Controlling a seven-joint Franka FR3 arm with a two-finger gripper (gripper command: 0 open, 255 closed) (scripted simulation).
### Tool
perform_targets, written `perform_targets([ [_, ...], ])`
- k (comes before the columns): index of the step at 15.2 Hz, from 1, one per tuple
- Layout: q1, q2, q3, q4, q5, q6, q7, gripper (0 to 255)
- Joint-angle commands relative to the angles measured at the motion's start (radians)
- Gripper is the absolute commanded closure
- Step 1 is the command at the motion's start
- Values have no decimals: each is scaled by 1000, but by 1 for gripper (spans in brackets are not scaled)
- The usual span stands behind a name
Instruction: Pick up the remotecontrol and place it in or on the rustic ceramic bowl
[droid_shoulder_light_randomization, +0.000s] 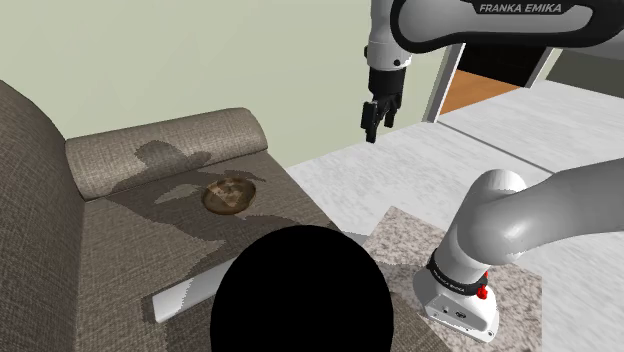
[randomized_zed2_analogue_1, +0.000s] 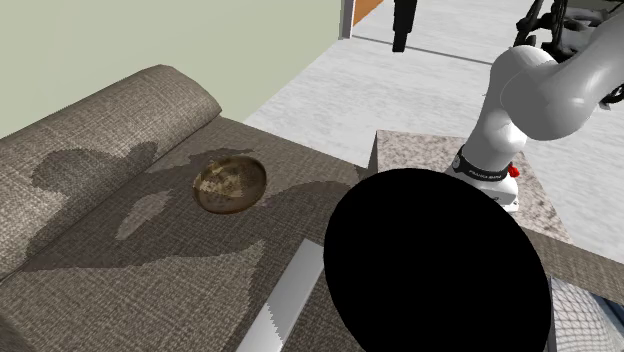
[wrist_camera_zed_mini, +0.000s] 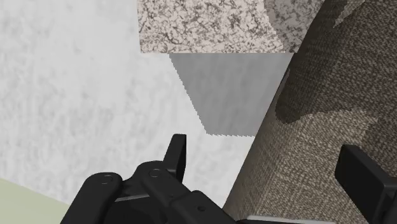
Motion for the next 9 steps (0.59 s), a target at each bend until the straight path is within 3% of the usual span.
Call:
perform_targets([
  [1, 0, 0, 0, 0, 0, 0, 0, 0],
  [9, 104, 206, 60, 24, 55, 193, -58, 0],
])
